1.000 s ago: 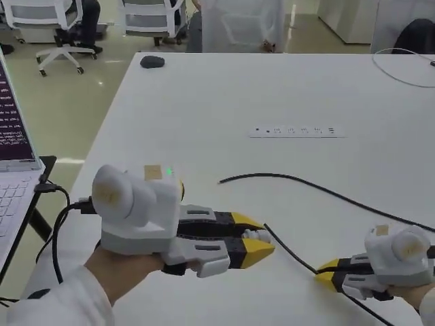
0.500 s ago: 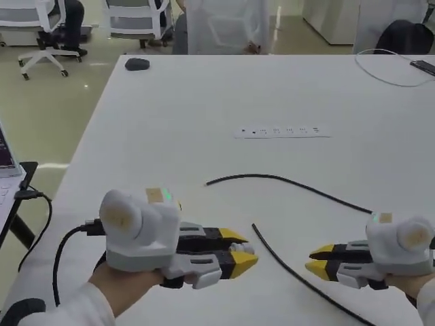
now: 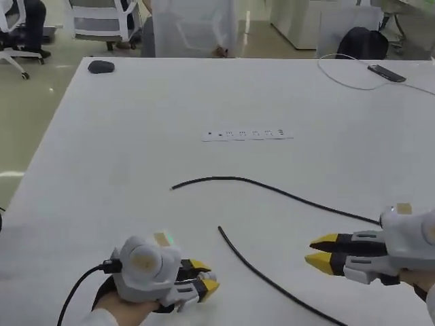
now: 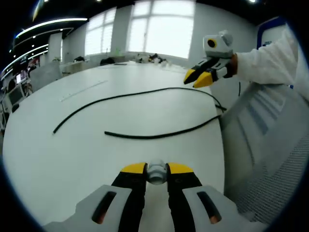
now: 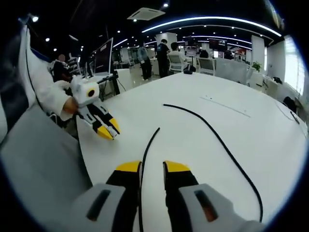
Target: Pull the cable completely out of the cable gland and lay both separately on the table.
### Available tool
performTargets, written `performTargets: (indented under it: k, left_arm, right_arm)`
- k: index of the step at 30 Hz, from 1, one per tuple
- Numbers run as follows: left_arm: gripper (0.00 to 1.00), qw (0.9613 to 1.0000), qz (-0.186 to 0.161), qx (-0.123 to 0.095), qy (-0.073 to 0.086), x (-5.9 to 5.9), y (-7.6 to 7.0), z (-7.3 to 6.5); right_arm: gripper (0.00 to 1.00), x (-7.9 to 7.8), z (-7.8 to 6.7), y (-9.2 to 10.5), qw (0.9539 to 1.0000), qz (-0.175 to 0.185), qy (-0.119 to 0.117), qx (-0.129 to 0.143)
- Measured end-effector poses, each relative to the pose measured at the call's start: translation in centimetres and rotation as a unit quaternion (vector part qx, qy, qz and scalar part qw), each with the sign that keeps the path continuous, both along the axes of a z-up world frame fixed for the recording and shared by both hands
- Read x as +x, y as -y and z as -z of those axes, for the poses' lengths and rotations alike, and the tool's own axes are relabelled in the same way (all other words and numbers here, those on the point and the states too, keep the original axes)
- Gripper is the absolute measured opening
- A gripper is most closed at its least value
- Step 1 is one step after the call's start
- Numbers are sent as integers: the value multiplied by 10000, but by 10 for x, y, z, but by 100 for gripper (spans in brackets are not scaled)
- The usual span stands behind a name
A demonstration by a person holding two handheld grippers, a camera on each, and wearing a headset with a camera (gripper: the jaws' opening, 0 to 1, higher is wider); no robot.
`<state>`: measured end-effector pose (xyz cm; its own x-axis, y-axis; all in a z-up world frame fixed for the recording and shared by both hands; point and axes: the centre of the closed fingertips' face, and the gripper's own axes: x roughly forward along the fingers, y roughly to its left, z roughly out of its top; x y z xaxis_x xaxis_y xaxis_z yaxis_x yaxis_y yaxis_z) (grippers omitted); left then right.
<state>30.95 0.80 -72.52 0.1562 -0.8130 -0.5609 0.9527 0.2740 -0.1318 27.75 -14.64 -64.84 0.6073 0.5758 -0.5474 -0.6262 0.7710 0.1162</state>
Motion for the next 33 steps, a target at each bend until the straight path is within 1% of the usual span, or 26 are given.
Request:
performTargets:
  k: [1, 3, 4, 7, 11, 15, 18, 21, 24, 25, 27, 29, 32, 33]
  left_arm:
    - [17, 10000, -20, 24, -13, 1, 1, 5]
    - [17, 10000, -27, 77, -1, 0, 1, 10]
    - [17, 9999, -25, 118, 4, 0, 2, 13]
    - [17, 9998, -15, 195, -15, -1, 3, 22]
    - [17, 9997, -44, 239, -19, -2, 2, 26]
    - [17, 9996, -78, 276, -24, -1, 1, 30]
    - [17, 9996, -154, 242, -19, 0, 0, 30]
    - [21, 9994, -260, 191, 93, 5, 0, 22]
    - [24, 9994, -311, 90, 144, 8, -2, 9]
    - [26, 9993, -346, 68, 139, 9, -3, 5]
    - [34, 9988, -462, -39, 127, 10, -6, -6]
    - [39, 9983, -542, -116, 180, 10, -11, -18]
    - [39, 9964, -789, -247, 168, 12, -21, -35]
    - [40, 9952, -903, -336, 180, 13, -26, -45]
  right_arm:
    - [18, -3, -4, 5, 10000, 82, 41, 24]
    - [18, -8, -7, 10, 9998, 188, 67, 19]
    - [18, -9, -6, 17, 9996, 250, 85, 21]
    - [19, -15, -5, 23, 9992, 379, 65, 73]
    - [19, -20, -4, 26, 9988, 475, 29, 95]
    - [20, -20, -4, 29, 9984, 551, 15, 147]
    - [22, -20, -6, 31, 9981, 587, 11, 178]
    - [27, -22, -10, 34, 9978, 614, -20, 231]
    - [32, -25, -14, 40, 9980, 598, 4, 201]
    - [34, -26, -16, 42, 9980, 600, 14, 213]
    - [40, -28, -21, 48, 9976, 635, 25, 262]
    - [44, -31, -23, 56, 9973, 685, -16, 275]
    - [47, -37, -24, 70, 9967, 777, -111, 186]
    - [47, -40, -25, 76, 9962, 832, -139, 197]
